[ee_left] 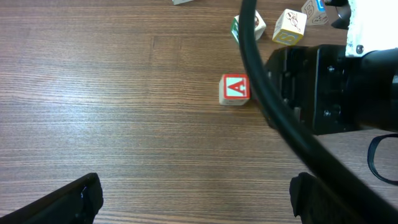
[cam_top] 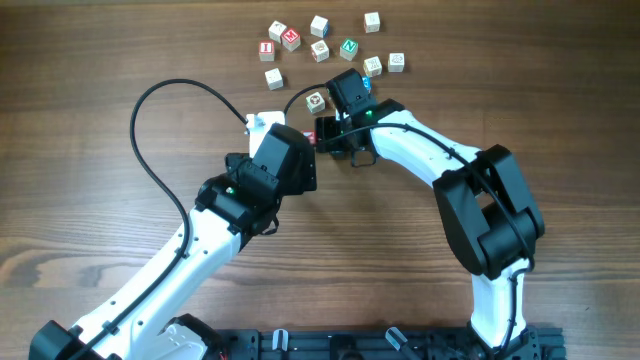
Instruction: Form a horizontal line
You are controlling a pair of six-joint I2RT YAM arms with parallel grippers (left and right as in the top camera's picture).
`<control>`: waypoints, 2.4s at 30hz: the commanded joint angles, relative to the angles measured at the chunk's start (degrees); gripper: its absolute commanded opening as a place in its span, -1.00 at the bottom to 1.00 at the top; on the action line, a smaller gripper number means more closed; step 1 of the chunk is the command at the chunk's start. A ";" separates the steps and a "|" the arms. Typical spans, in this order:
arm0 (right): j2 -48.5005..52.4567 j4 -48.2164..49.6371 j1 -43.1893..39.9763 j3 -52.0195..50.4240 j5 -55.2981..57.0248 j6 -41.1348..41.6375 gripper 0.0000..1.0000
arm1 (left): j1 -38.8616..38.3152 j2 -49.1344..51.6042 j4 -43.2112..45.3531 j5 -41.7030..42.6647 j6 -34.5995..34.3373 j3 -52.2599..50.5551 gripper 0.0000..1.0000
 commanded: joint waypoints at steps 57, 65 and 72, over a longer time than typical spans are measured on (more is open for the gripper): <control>-9.35 6.49 -8.55 1.90 -11.34 2.80 0.99 | -0.07 -0.90 0.00 -0.96 -0.35 -0.15 1.00; -9.35 9.38 -10.95 1.90 -12.15 2.75 0.99 | -0.07 -0.90 0.00 -0.96 -0.37 -0.15 1.00; -9.22 13.05 -11.56 1.90 -11.85 0.22 1.00 | -0.07 -0.90 0.00 -0.96 -0.35 -0.15 1.00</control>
